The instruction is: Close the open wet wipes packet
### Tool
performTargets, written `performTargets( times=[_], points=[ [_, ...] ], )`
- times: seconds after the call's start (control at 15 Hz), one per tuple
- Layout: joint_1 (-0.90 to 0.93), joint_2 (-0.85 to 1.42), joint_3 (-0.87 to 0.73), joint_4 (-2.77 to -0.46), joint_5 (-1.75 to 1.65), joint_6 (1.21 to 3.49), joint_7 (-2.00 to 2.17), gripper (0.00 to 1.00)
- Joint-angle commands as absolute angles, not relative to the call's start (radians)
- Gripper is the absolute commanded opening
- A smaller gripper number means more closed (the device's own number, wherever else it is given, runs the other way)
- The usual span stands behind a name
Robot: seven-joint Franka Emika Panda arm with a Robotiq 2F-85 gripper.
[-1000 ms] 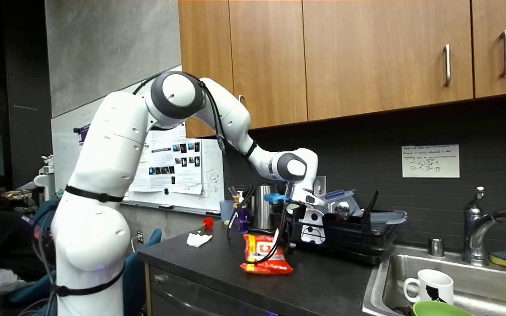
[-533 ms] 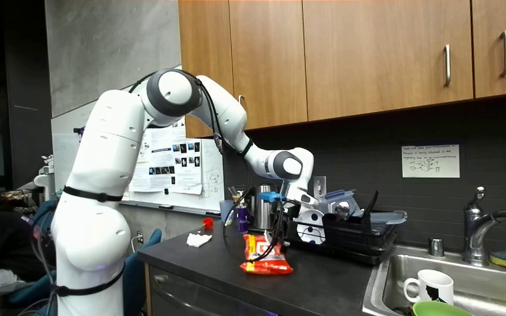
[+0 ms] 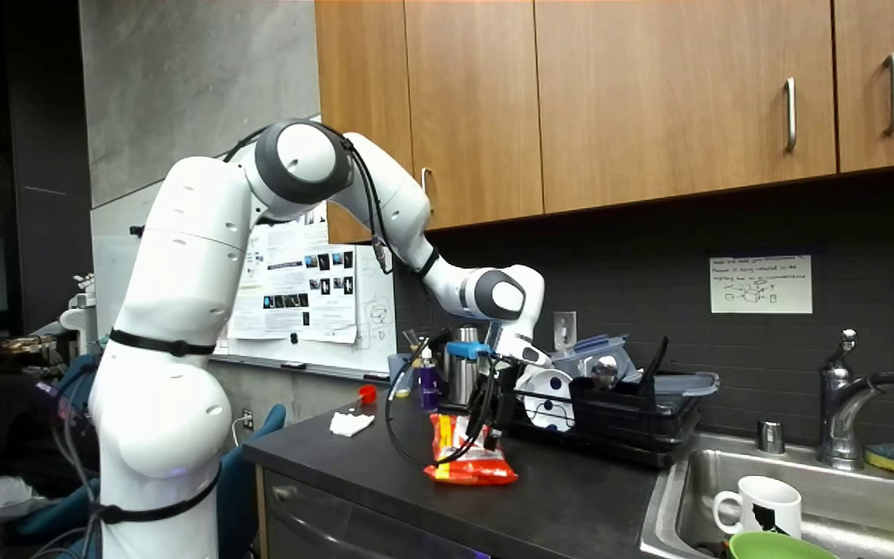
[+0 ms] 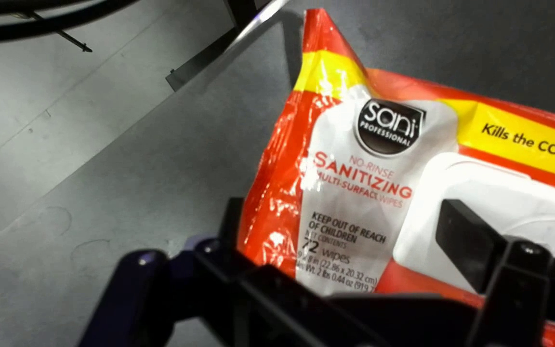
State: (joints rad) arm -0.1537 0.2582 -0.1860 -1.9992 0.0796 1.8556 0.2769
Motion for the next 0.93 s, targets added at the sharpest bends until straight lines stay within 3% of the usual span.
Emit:
performTargets(
  times=[0.0,0.87],
  points=[
    [-0.143,0.216,-0.176,-2.047,0.060,1.859,0.255,1.00],
    [-0.103,0.211,-0.147,-2.080,0.013,1.963,0.246,1.00]
  ],
)
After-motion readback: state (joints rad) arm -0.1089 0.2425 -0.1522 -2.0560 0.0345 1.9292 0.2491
